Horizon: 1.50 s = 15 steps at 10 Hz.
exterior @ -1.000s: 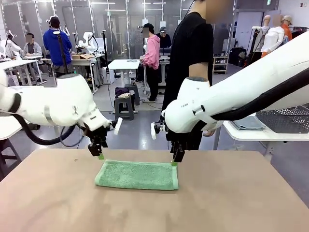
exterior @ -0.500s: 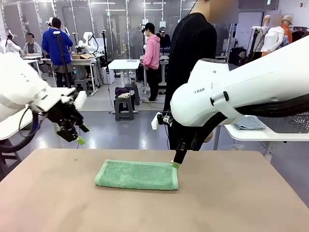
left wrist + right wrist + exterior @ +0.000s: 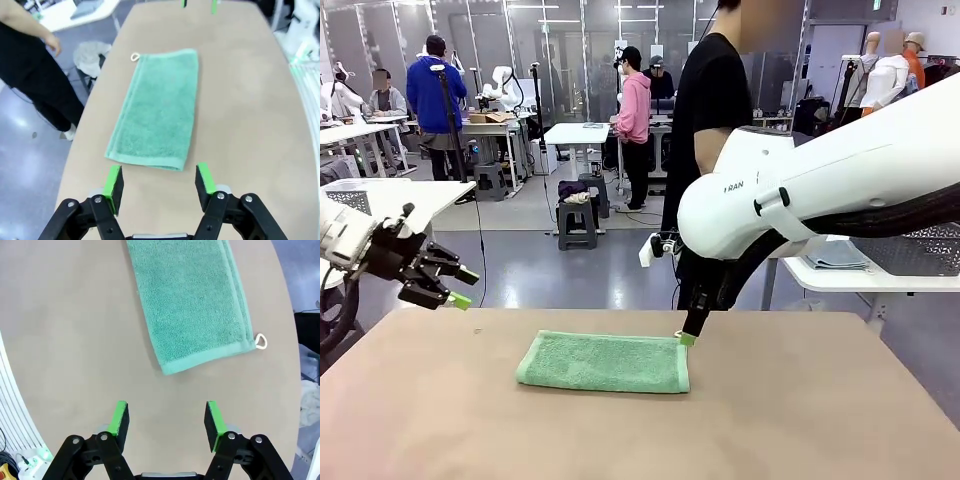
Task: Fold the towels and place them in the basket.
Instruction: When a person lays out a Towel with hook on the table, fold it in half twice.
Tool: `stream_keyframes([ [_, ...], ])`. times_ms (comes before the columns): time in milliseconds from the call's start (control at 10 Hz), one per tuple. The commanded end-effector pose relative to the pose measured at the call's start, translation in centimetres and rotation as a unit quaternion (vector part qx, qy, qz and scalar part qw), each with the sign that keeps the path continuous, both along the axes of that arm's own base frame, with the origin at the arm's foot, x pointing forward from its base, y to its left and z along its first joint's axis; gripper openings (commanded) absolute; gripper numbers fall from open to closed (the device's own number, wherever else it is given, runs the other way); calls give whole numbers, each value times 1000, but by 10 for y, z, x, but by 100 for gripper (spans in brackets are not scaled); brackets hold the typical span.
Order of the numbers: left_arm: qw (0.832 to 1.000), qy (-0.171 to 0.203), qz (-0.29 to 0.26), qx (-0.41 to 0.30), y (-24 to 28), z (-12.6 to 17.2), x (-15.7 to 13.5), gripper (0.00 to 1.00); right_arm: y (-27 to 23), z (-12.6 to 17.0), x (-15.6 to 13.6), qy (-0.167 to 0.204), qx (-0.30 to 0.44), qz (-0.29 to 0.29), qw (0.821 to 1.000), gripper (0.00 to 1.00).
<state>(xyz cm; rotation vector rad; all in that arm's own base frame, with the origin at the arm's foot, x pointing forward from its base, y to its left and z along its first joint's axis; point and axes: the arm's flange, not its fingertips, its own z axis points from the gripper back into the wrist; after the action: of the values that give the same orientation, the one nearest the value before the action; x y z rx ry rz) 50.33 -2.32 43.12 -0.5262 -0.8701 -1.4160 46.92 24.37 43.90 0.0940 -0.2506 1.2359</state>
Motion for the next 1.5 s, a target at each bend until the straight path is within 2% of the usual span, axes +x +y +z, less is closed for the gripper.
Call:
stream_keyframes([
  [0, 998, 35, -20, -37, 13, -11, 7, 73, -1, -1, -1, 1, -1, -1, 1000, 76],
  [200, 997, 53, -21, -43, 22, -13, 10, 73, 7, -4, -10, 11, 16, -69, 997, 76],
  [300, 997, 63, -25, -43, 26, -15, 10, 73, 10, -4, -15, 20, 34, -122, 992, 76],
  [500, 996, 79, -23, -42, 26, -20, 16, 73, 16, -2, -21, 32, 71, -212, 974, 76],
  [600, 996, 84, -16, -40, 24, -20, 16, 73, 19, -1, -23, 55, 81, -254, 962, 76],
  [700, 997, 60, -19, -42, 25, -24, 9, 73, 21, -1, -21, 74, 88, -286, 951, 76],
  [900, 997, 60, -19, -42, 25, -24, 9, 73, 29, -5, -11, 102, 66, -404, 907, 76],
  [1000, 997, 60, -19, -42, 25, -24, 9, 73, 32, -8, -5, 113, 63, -437, 890, 76],
  [1200, 997, 60, -19, -42, 25, -24, 9, 73, 32, -28, 10, 123, 56, -474, 870, 76],
  [1400, 997, 60, -19, -42, 25, -24, 9, 73, 30, -51, 24, 140, 59, -524, 838, 76],
])
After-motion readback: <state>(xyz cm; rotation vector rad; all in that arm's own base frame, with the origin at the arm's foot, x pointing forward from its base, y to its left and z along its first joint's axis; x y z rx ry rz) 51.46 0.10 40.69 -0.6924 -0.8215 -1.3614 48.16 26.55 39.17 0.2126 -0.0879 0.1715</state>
